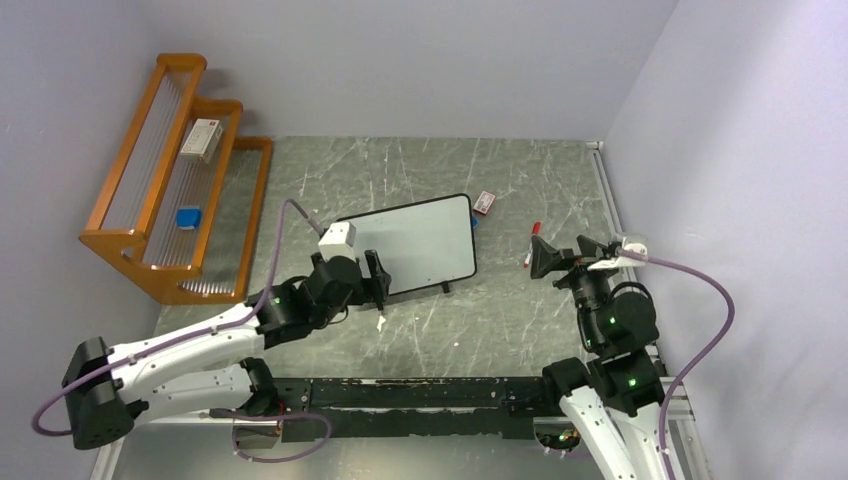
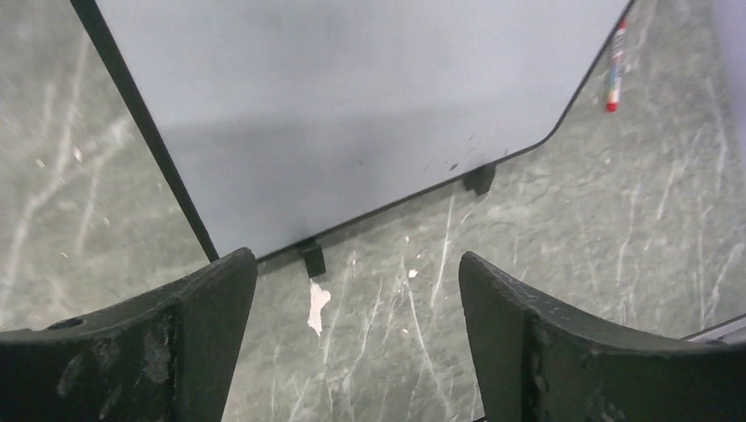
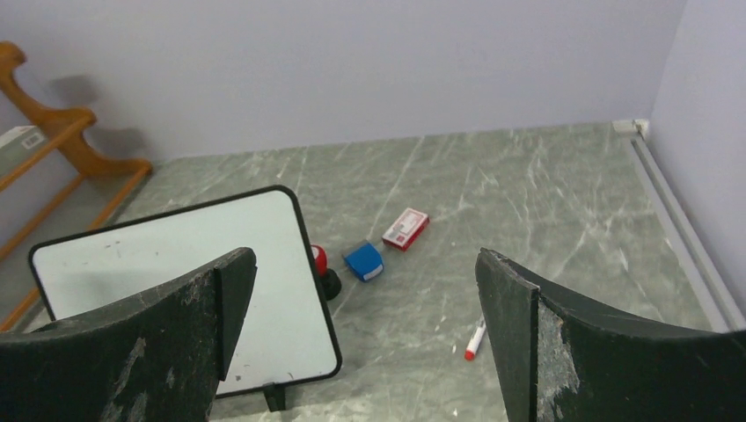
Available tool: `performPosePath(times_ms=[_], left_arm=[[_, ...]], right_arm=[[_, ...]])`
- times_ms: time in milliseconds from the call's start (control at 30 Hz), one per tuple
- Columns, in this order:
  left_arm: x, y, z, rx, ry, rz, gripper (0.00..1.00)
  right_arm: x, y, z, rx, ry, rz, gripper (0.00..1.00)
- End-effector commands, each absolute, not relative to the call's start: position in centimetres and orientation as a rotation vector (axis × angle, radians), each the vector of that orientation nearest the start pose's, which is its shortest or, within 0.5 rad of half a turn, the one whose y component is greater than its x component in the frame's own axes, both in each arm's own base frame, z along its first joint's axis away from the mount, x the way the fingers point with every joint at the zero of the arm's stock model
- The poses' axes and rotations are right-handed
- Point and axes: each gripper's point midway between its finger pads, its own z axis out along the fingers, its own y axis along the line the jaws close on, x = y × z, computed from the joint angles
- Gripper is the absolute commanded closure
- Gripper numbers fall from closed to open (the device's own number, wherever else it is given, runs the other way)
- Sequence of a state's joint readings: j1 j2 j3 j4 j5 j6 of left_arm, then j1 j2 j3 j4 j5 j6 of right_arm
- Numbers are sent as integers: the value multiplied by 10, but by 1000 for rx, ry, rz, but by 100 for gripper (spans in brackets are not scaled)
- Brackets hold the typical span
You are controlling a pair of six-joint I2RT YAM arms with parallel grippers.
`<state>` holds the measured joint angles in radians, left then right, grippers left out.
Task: Write a sentence on the whiteboard
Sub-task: Move the whiteboard to the center of the board, then open the whiteboard marker at the center of the board.
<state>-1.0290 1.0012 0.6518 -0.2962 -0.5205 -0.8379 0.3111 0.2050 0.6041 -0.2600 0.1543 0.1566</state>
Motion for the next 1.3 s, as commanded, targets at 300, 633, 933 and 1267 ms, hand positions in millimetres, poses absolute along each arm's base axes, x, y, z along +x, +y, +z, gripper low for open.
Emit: performPosePath(times_ms=[300,633,933,1267], left_arm=[[274,-171,233,176,1984,-450,9],[297,-126,267,187,1852,-313,4],[274,-114,276,217,1717,-284,2],[261,-126,277,269,1721,-321,2]], right_arm=[[253,56,267,170,1791,260,0],[294,48,186,238,2136,28,3],[335,24,127,301,2303,-54,10],[373,0,76,354,2429,-24,31]])
